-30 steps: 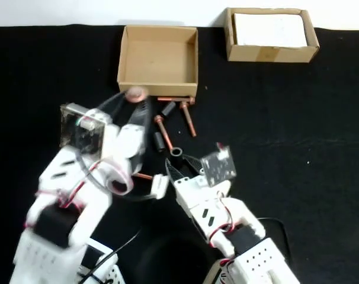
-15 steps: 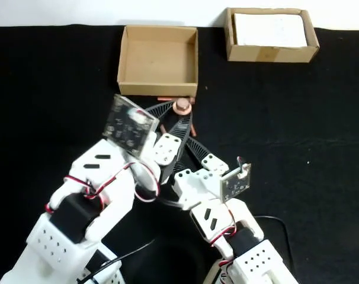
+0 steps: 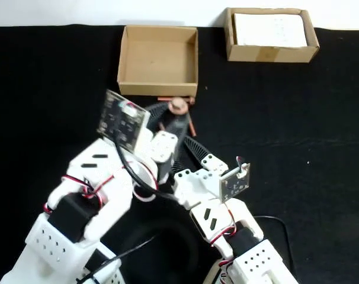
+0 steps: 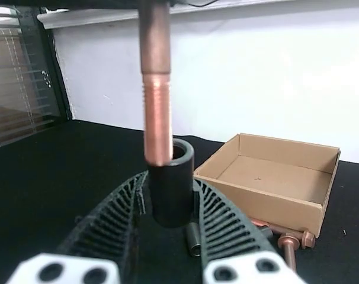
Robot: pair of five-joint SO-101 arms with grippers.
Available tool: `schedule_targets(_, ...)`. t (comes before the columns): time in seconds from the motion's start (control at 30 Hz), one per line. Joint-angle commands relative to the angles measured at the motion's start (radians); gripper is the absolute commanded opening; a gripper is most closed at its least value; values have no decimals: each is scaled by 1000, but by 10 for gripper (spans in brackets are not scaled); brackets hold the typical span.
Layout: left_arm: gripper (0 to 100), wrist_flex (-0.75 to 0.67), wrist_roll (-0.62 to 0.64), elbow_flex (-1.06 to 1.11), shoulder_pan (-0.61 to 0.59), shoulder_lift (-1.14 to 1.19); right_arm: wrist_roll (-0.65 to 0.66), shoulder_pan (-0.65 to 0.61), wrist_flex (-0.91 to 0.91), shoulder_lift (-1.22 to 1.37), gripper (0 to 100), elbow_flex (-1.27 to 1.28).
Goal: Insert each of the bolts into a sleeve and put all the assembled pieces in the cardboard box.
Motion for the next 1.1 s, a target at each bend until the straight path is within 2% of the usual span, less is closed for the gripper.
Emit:
schedule_targets(0.0, 9, -32, -2, -51, -8, 4, -5, -7, 1, -13, 8, 125)
schedule_targets(0.2, 9, -35, -72, -47, -8, 7, -6, -7, 93, -15, 8, 125)
schedule_targets(0.47, 9, -37, -74, -38, -8, 130, -6, -71, 99, -15, 8, 125)
schedule_targets(0.8, 9, -28, -71, -64, -61, 125, -6, -47, 104, -15, 8, 125)
schedule_targets(1.07, 9, 66, -34, -104, -36, 88, -6, -44, 151, -15, 8, 125)
